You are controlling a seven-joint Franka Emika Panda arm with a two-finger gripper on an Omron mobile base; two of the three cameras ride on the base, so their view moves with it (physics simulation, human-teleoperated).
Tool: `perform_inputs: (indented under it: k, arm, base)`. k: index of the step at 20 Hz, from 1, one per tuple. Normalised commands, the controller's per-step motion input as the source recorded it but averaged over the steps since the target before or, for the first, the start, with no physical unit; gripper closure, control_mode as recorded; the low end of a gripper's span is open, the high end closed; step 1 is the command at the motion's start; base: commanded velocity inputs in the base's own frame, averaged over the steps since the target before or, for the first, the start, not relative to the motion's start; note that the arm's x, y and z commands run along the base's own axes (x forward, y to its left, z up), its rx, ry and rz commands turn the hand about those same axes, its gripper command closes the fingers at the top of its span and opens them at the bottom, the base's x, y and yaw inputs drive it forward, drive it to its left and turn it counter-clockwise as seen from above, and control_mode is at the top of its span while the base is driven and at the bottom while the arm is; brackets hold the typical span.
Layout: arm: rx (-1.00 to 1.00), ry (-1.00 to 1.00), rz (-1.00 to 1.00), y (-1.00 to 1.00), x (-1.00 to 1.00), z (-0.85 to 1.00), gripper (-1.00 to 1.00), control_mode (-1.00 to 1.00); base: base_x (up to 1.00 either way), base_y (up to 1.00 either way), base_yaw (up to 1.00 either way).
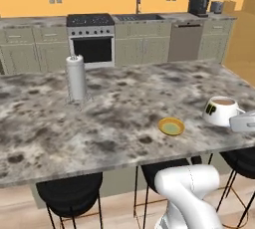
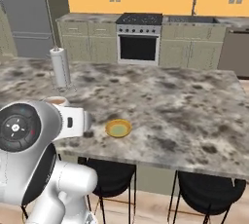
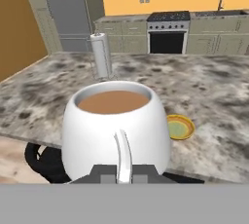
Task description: Pick the cup of tea, navigate to the dining table, and place it on the saucer.
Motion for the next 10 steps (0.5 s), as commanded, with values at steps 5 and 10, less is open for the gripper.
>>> perform_inputs:
  k: [5, 10]
  arm:
    - [0.00, 0.00, 0.00, 0.00, 0.00, 0.00, 1.00, 1.00]
    - [0.00, 0.00, 0.00, 0.00, 0.00, 0.00, 1.00, 1.00]
  base:
    - [-0.04, -0.48, 0.07]
    - [-0.50, -0.64, 0.00]
